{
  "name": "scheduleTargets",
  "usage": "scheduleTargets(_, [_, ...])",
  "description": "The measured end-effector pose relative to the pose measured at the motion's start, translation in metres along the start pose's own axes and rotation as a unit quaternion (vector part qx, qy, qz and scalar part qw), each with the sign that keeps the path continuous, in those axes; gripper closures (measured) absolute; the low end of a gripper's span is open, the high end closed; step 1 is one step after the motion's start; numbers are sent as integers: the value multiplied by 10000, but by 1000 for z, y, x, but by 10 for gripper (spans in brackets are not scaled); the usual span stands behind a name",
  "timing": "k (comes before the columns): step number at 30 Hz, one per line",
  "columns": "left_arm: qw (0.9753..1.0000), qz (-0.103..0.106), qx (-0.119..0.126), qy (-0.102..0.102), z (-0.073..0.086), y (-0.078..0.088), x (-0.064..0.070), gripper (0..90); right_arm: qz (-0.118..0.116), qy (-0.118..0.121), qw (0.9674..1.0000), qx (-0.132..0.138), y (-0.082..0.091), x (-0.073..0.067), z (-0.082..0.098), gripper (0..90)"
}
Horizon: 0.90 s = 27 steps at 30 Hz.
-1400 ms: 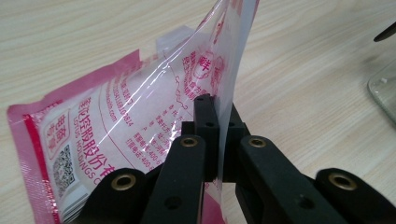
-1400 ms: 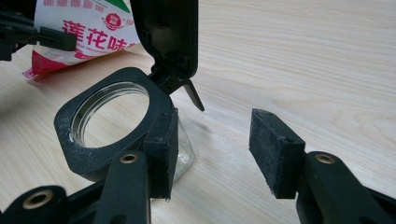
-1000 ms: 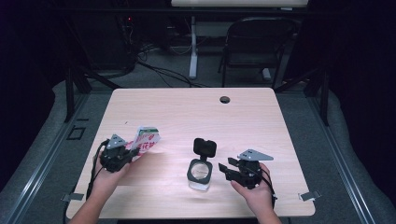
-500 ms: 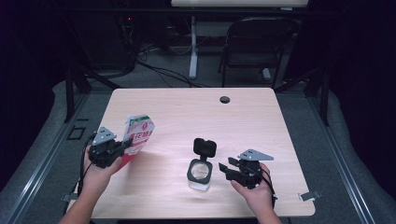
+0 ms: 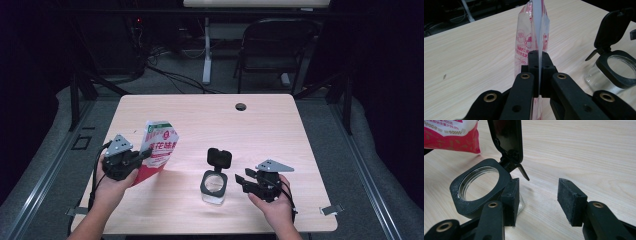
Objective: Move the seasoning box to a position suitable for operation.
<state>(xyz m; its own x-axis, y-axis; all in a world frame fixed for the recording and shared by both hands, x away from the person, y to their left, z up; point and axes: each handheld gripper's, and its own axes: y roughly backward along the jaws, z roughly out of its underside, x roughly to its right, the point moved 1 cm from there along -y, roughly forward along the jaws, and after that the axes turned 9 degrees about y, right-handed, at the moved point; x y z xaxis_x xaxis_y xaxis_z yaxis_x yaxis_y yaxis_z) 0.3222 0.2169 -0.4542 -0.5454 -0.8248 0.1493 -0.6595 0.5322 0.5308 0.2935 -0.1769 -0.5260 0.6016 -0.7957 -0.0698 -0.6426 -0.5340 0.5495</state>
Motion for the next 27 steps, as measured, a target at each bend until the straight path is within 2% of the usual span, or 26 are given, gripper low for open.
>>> scheduleTargets(4, [9998,177,13,-12,-1,-4,8,900,1,38,10000,-16,0,0,0,526])
scheduleTargets(16, [9977,614,-60,-286,0,-17,42,900,10,85,10000,-9,0,0,0,526])
scheduleTargets(21, [9959,822,-122,-344,8,-20,46,900,25,107,9999,17,1,0,-1,526])
scheduleTargets(27, [9952,947,-80,-245,19,-12,40,900,-25,61,9999,111,2,2,-2,523])
